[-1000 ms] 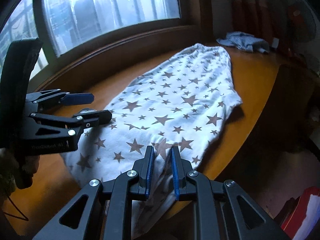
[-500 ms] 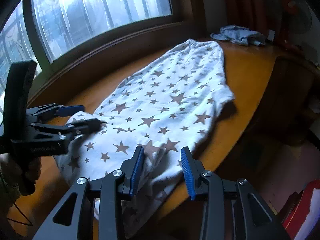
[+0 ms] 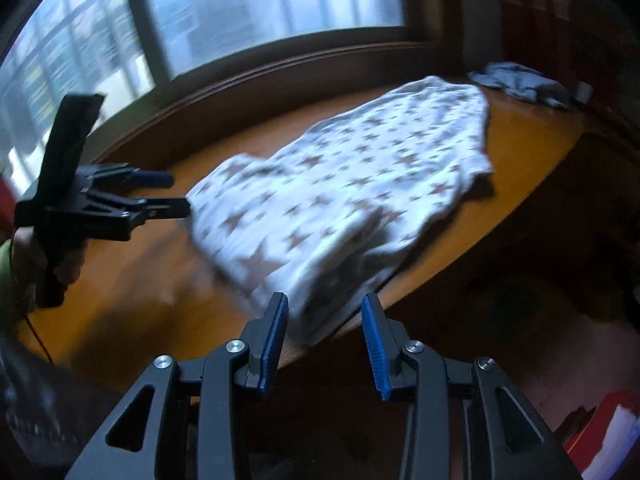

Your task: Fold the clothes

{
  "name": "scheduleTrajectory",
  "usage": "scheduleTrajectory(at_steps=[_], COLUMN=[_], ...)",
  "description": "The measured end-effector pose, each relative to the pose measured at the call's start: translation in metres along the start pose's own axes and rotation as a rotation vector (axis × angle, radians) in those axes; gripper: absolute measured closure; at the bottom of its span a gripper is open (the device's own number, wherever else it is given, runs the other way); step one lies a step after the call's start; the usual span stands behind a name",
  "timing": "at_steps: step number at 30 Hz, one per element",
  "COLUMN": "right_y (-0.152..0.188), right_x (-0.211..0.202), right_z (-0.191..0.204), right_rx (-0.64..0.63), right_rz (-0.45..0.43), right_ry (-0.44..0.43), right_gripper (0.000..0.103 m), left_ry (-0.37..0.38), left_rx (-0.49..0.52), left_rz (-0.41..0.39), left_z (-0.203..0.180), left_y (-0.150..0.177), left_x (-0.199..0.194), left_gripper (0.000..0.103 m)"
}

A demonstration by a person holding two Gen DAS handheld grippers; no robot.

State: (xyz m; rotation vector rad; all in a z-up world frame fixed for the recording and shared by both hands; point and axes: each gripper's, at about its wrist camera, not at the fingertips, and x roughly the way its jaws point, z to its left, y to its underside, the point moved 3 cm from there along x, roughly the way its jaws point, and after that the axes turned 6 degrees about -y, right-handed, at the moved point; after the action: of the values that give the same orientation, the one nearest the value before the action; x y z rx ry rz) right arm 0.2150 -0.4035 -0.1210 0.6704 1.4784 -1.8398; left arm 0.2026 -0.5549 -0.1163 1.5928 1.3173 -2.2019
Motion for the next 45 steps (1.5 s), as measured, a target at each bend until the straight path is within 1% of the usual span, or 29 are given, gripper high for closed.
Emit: scheduleTrajectory(at_steps=[4, 9, 12, 21, 22, 23, 24, 25, 29, 33, 38, 42, 45], right_y=[0.006, 0.006, 0.005, 0.002, 0.001, 0.0, 0.0, -0.001, -0.006, -0.013, -0.026, -0.044, -0.059], right_x=[0.013, 0.025, 0.031, 0.042, 0.043, 0.043, 0.042, 0.041, 0.026, 0.01, -0.016, -0.024, -0.025], right_z=[0.015, 0.023, 0.024, 0.026, 0.026, 0.026, 0.026, 0.026, 0.03, 0.033, 0.032, 0.024, 0.015], right_rx=[-0.053, -0.084, -0.095, -0.119, -0.121, -0.123, -0.124, -0.123, -0.128, -0.129, -0.12, -0.111, -0.101], right_rz=[0.049, 0.059, 0.056, 0.03, 0.027, 0.025, 0.023, 0.02, -0.007, -0.034, -0.072, -0.115, -0.149], right_ry=[-0.018, -0.012, 0.008, 0.065, 0.073, 0.082, 0.085, 0.086, 0.074, 0.059, 0.037, 0.048, 0.062], right_gripper=[0.065, 0.064, 0.065, 0.065, 0.07, 0.074, 0.079, 0.08, 0.084, 0.085, 0.085, 0.085, 0.085], left_ry=[0.018, 0.038, 0.052, 0.075, 0.075, 0.081, 0.089, 0.092, 0.097, 0.122, 0.136, 0.126, 0.126], left_rx=[0.063, 0.103, 0.114, 0.133, 0.136, 0.141, 0.146, 0.151, 0.171, 0.172, 0.194, 0.196, 0.193], left_rz=[0.021, 0.035, 0.039, -0.015, -0.023, -0.029, -0.031, -0.036, -0.058, -0.072, -0.084, -0.114, -0.139], left_z=[-0.015, -0.025, -0.026, -0.027, -0.028, -0.03, -0.031, -0.033, -0.038, -0.038, -0.043, -0.043, -0.038], left_y=[0.012, 0.016, 0.015, 0.005, 0.005, 0.005, 0.005, 0.005, 0.0, -0.007, -0.026, -0.051, -0.073], left_x=[0.007, 0.02, 0.028, 0.035, 0.035, 0.034, 0.032, 0.03, 0.017, -0.003, -0.023, -0.029, -0.025], left_gripper=[0.031, 0.031, 0.031, 0.031, 0.033, 0.041, 0.045, 0.047, 0.049, 0.049, 0.049, 0.049, 0.049])
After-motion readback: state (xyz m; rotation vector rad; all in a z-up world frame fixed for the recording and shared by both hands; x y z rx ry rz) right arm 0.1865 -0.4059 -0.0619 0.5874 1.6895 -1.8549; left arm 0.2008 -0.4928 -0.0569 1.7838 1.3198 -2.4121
